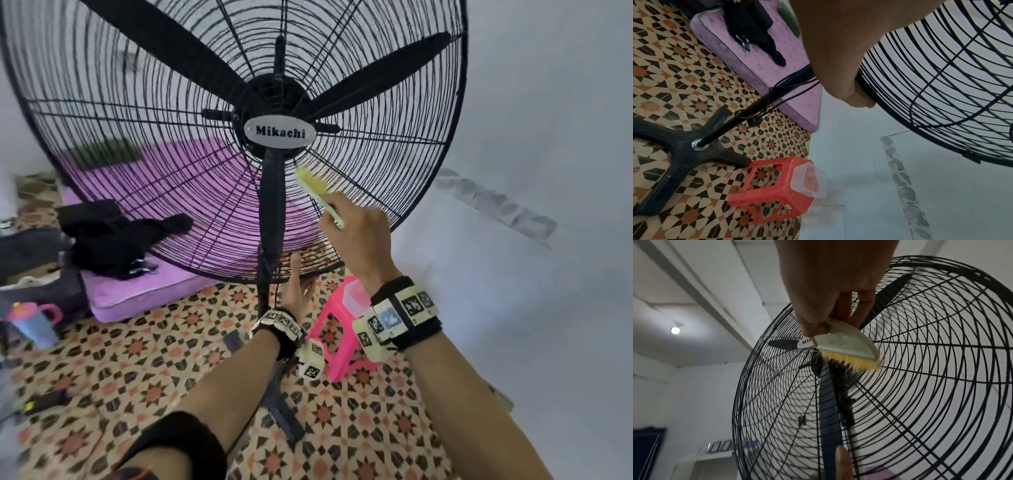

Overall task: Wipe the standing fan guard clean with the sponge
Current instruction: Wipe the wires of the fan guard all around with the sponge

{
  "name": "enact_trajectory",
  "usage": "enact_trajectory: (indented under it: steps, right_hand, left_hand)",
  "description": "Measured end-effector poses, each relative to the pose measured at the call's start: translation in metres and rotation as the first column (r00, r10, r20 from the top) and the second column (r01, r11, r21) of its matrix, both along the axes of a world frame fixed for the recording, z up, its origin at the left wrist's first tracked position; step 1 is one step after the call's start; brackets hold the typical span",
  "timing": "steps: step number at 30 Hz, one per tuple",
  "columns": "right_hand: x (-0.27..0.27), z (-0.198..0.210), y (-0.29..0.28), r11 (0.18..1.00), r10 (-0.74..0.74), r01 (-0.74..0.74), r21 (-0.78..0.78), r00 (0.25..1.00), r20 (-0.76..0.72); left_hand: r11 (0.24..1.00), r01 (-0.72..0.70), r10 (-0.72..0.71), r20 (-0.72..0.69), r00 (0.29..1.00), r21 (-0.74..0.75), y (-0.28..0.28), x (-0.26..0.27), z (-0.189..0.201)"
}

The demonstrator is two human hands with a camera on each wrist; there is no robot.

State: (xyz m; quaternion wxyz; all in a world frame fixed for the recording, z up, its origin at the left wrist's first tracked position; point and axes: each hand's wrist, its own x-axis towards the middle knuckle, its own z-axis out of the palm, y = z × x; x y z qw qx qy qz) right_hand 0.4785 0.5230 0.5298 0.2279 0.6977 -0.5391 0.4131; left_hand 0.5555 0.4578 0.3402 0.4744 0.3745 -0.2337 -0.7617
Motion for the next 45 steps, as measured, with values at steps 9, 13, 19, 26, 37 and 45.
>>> enact_trajectory:
  steps: [9, 13, 19, 26, 37, 45]
  right_hand:
    - [-0.007, -0.022, 0.003, 0.998, -0.005, -0.002, 0.068, 0.995, 0.100]
    - [-0.011, -0.014, 0.008, 0.998, -0.046, 0.052, -0.026, 0.982, 0.182]
    - [-0.002, -0.016, 0.002, 0.997, -0.025, 0.018, 0.074, 0.994, 0.108]
    - [-0.022, -0.026, 0.004, 0.996, -0.071, 0.080, -0.039, 0.979, 0.190]
    - [-0.031, -0.034, 0.003, 0.993, -0.047, 0.066, -0.099, 0.982, 0.181]
    - [-0.027, -0.039, 0.006, 0.999, -0.015, 0.023, -0.049, 0.986, 0.166]
  left_hand:
    - [0.998, 0.015, -0.013, 0.039, 0.999, -0.060, -0.003, 0.000, -0.007]
    - [0.997, 0.021, -0.019, 0.023, 1.000, -0.069, -0.006, -0.001, -0.010]
    - [0.998, -0.009, 0.008, -0.014, 1.000, -0.059, -0.006, -0.001, -0.014]
    - [1.000, 0.018, -0.018, -0.017, 1.000, -0.011, -0.006, 0.002, -0.013]
    - [1.000, -0.011, 0.011, -0.049, 0.999, -0.001, -0.009, 0.001, -0.018]
    - [0.999, -0.013, 0.015, -0.042, 0.999, 0.034, -0.013, 0.002, -0.016]
